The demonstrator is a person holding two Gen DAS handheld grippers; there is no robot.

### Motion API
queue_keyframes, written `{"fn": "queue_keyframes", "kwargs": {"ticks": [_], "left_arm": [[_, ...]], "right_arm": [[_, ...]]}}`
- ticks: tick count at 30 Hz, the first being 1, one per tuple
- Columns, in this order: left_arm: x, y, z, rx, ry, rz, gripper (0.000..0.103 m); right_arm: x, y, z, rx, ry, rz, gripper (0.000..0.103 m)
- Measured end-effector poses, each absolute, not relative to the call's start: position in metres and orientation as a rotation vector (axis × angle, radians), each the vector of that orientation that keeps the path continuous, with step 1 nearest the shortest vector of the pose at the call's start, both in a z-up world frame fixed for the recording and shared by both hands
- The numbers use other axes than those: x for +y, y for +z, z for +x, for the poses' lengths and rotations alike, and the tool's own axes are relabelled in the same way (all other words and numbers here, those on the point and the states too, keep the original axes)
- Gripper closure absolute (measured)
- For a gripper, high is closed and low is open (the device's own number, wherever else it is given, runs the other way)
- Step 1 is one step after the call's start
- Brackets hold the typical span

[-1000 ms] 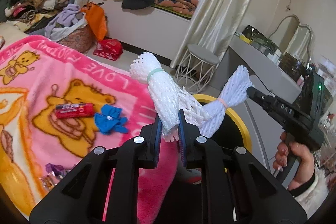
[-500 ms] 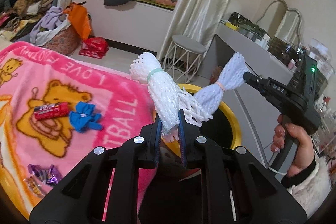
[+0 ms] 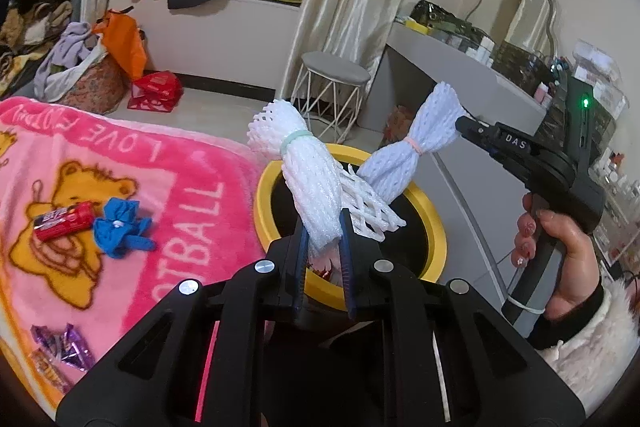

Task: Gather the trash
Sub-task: 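Carry both white mesh sleeves over the yellow bin and open both tools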

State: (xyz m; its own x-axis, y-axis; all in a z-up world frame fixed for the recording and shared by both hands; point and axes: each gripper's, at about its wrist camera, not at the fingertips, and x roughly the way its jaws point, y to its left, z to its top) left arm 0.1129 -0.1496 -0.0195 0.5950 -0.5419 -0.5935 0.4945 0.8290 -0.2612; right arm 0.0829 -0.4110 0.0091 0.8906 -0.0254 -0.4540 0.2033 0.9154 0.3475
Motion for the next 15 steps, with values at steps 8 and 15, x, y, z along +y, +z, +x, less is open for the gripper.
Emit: {"fn": "queue_keyframes", "kwargs": {"ticks": [8, 15], "left_arm": [[-0.175, -0.031, 0.115, 0.739, -0.635, -0.026, 0.092], [-0.192, -0.05, 0.124, 0.788, -0.647, 0.011, 0.092]], "right_arm": [[-0.424, -0.001, 0.083, 0.466, -0.206, 0.367, 0.09], [-0.432, -0.018, 0.088, 0.492, -0.243, 0.361, 0.09]]}}
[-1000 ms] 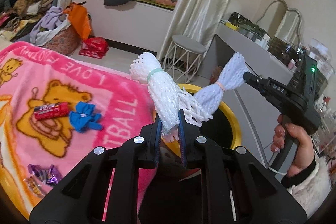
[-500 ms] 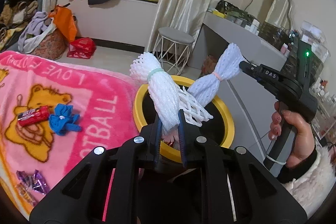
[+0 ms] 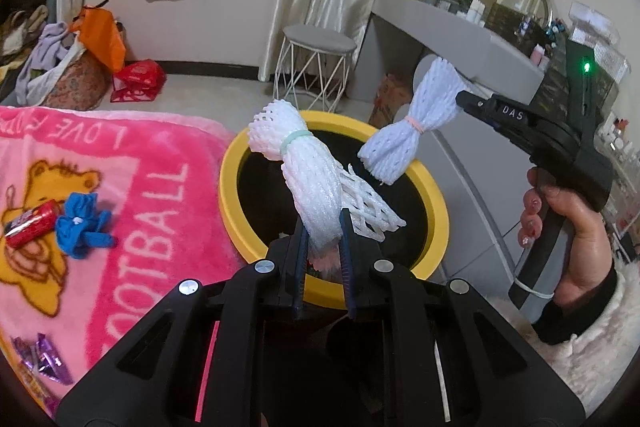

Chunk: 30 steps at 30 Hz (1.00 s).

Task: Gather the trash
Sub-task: 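Carry both white mesh sleeves over the yellow bin and open both tools, then move both open tools back over the red can and blue item on the blanket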

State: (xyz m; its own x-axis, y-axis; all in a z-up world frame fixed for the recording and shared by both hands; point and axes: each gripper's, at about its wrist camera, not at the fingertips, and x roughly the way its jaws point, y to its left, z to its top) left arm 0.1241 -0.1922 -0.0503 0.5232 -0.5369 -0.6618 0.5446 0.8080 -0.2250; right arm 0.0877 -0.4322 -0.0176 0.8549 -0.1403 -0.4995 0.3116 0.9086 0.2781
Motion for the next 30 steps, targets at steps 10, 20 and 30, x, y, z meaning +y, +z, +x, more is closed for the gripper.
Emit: {"fn": "queue_keyframes", "kwargs": {"ticks": [10, 20, 30], "left_arm": [[-0.211, -0.072, 0.145, 0.855, -0.656, 0.026, 0.092], [-0.209, -0.079, 0.161, 0.847, -0.662, -0.03, 0.036], [-0.174, -0.064, 0.145, 0.797, -0.558, -0.108, 0.011]], "right_arm": [[-0.432, -0.033, 0.097, 0.54, -0.23, 0.365, 0.09], [-0.432, -0.045, 0.106, 0.571, -0.179, 0.395, 0.053], [-0.425, -0.044, 0.106, 0.57, -0.159, 0.418, 0.032]]}}
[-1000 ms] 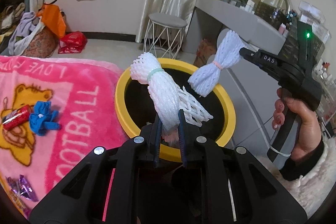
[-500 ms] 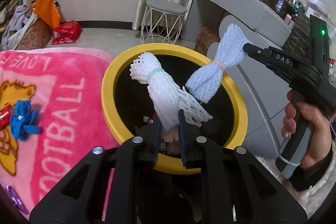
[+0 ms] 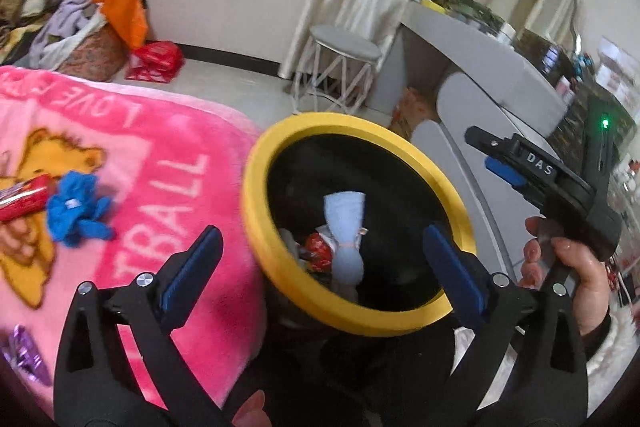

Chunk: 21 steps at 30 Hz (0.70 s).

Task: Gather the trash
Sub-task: 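Move both open tools back over the red can and blue item on the blanket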

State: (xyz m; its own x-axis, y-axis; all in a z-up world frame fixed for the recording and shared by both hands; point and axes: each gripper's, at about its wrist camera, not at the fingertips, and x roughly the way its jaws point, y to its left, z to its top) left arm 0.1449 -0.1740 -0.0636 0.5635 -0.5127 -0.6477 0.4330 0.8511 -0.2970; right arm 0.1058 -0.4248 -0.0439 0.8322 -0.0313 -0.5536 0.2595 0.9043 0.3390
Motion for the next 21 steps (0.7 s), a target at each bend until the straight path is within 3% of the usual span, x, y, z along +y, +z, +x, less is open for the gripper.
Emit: {"fn": "queue_keyframes", "kwargs": {"ticks": [14, 21], "left_arm": [[-0.122, -0.031, 0.126, 0.699, -0.458, -0.152, 0.011], [-0.101, -0.017, 0.122, 0.651, -0.416, -0.16, 0.011]], "right_arm": [[-0.381, -0.009, 0.102, 0.53, -0.035, 0.334, 0.021], [-0.35, 0.001, 0.102, 0.533, 0.05, 0.291, 0.02]]}}
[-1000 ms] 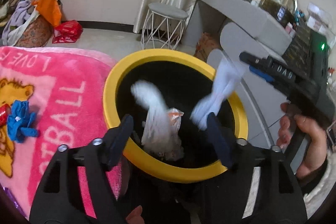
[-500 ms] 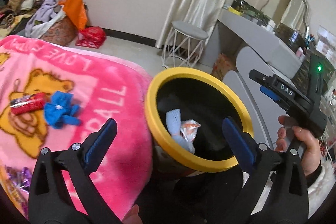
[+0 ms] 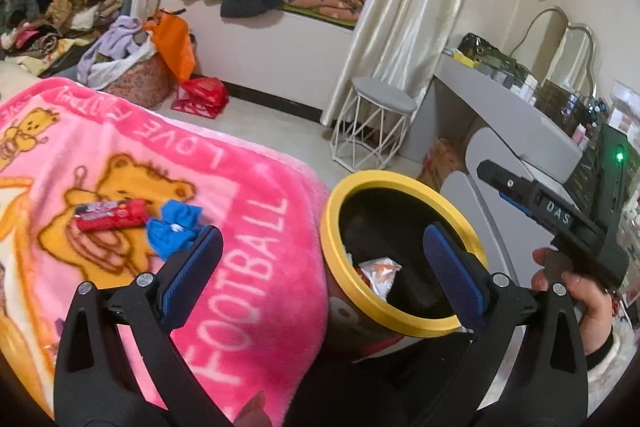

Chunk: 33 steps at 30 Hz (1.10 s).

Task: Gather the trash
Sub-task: 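Move both open tools back over the red can and blue item on the blanket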

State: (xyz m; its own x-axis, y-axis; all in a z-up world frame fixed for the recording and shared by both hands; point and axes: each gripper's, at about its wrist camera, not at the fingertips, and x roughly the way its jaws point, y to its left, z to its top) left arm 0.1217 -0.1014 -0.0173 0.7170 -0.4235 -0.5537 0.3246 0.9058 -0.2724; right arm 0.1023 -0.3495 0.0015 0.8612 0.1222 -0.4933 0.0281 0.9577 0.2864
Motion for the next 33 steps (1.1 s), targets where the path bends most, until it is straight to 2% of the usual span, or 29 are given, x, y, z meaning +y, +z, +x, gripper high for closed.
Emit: {"fn": "queue_keyframes", "kwargs": {"ticks": [33], "left_arm": [[0.009, 0.001, 0.106, 0.552, -0.178, -0.237, 0.011]], "right_arm": [[-0.215, 0.007, 0.107, 0.601, 0.373, 0.12, 0.02]]}}
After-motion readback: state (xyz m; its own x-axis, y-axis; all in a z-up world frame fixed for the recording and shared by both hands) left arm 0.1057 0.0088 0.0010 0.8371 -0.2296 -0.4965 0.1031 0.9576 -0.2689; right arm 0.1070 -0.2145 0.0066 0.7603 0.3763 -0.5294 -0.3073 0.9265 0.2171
